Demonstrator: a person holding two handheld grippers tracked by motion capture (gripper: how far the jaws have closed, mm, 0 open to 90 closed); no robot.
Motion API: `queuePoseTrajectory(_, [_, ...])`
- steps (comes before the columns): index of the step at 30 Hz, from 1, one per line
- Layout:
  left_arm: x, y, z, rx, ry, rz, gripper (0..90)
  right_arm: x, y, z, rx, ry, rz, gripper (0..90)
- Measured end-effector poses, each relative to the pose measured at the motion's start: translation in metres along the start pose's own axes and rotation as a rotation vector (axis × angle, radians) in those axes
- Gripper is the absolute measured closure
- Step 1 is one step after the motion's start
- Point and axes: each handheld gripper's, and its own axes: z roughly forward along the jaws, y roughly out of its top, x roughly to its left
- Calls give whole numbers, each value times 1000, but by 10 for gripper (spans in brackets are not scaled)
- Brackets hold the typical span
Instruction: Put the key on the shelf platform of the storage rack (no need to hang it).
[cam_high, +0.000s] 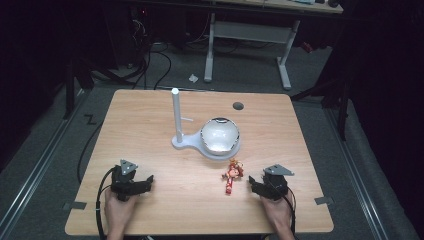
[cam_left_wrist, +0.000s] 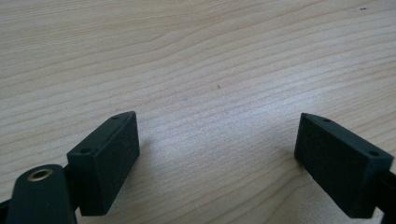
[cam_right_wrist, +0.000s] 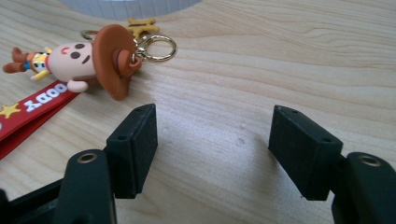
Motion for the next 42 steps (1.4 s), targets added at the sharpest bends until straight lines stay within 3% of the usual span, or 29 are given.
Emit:
queuePoseTrajectory(8, [0,0,0,0,0,0,143,2,-5,-11,-17,16,-6,352])
queuePoseTrajectory(14, [0,0,0,1,0,1,143,12,-8,-22,-52,38,-19,401])
queuePoseTrajectory(21, [0,0,0,0,0,1,143,27,-5,-27,-58,103,-58,416])
queuePoseTrajectory(30, [0,0,0,0,0,1,143,42,9,-22,-53,149,-100,402])
queuePoseTrajectory(42, [0,0,0,1,0,1,143,48,24,-9,-25,153,-128,352])
